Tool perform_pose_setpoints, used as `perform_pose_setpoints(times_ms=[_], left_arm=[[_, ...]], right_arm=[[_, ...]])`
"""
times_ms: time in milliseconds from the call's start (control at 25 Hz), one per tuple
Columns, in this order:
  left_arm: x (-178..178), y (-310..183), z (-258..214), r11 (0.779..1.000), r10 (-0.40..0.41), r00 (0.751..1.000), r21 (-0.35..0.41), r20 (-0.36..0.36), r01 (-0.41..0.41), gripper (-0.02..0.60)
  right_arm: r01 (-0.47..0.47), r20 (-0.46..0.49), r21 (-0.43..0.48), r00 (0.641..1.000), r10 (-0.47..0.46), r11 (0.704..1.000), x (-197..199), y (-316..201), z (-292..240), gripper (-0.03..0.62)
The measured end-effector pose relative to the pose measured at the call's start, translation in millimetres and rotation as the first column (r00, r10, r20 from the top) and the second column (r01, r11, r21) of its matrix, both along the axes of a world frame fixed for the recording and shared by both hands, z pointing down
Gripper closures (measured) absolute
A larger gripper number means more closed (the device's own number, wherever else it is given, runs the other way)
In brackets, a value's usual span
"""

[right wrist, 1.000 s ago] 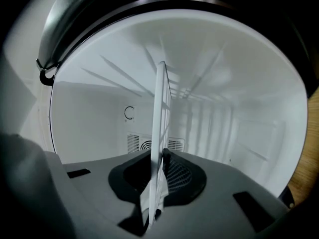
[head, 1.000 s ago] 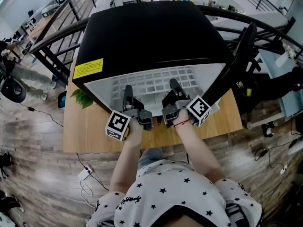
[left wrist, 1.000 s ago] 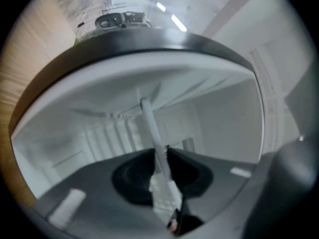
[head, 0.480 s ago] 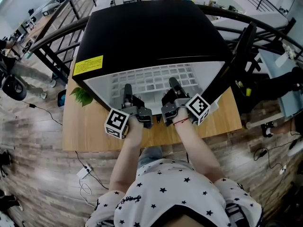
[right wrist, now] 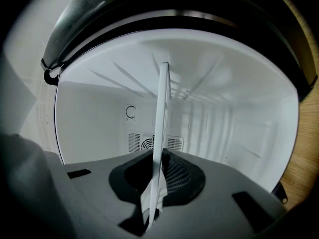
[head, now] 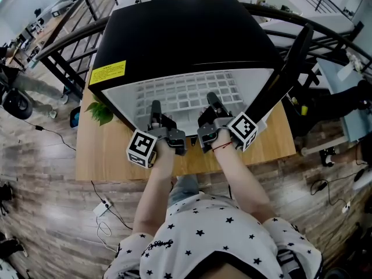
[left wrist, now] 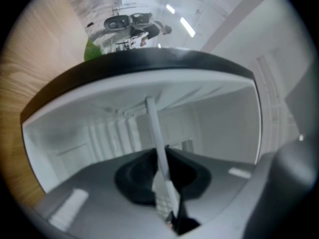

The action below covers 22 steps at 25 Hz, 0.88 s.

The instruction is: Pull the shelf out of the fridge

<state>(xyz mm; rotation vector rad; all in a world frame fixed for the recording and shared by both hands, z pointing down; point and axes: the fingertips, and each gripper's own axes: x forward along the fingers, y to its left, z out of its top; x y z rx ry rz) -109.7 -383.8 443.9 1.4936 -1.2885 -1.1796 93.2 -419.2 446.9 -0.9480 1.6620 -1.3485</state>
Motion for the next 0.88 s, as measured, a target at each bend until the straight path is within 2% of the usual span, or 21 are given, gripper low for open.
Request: perform_pose_setpoints(times_ms=[880], left_arm=[[-2.3,5.7,-4.9,1.000,-0.017,1.000,-0.018,-0.015,0.016,0.540]], right_arm=[[0.024,-0.019,-0.012,1.000,-0.024,1.000,-2.2,5.3,-5.2,0.551]])
